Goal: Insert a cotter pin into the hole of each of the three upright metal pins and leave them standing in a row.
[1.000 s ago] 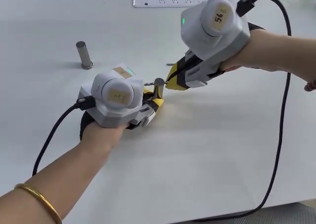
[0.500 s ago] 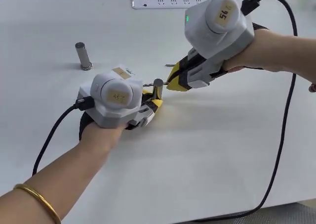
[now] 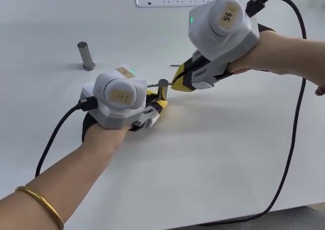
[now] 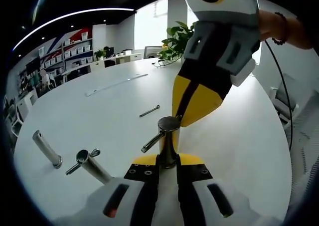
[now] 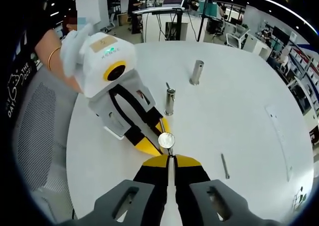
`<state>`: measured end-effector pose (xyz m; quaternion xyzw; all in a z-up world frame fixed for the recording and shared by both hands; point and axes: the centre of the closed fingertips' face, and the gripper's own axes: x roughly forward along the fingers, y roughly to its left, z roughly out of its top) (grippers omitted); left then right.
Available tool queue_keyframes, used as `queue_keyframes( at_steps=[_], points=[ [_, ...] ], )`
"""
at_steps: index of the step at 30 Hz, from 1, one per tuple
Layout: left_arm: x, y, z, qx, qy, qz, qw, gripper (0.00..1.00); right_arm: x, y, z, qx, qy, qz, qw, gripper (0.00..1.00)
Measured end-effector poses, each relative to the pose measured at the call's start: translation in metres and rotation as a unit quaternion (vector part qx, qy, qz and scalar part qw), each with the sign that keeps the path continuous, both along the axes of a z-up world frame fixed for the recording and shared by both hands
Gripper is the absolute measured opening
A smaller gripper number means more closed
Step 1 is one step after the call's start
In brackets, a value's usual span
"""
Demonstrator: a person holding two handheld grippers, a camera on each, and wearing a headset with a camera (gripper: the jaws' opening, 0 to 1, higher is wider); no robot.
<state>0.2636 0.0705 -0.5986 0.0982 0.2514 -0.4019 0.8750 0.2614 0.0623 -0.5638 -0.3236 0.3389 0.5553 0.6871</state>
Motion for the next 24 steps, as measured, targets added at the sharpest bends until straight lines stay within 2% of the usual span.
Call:
queue_keyframes(
  at_steps=[12,15,17,20,24],
  points=[
    [0.0,0.0,0.0,0.0,0.0,0.0,1.0,0.11,0.002,0.002,-0.002,0.003,0.007,-0.003,1.0,0.0],
    [0.0,0.0,0.0,0.0,0.0,-0.001,1.0,0.11,0.001,0.004,-0.001,0.008,0.009,-0.008,0.9999,0.1],
    [0.0,0.0,0.0,0.0,0.0,-0.001,1.0,0.11,0.003,0.007,0.002,0.02,0.008,-0.014,0.9997,0.12],
    [0.0,0.0,0.0,0.0,0.0,0.0,1.0,0.11,0.002,0.015,0.005,0.049,0.022,-0.024,0.9983,0.14],
    [0.0,0.0,0.0,0.0,0.0,0.0,1.0,0.11,0.001,0.019,0.003,0.055,0.026,-0.021,0.9979,0.16]
  ],
)
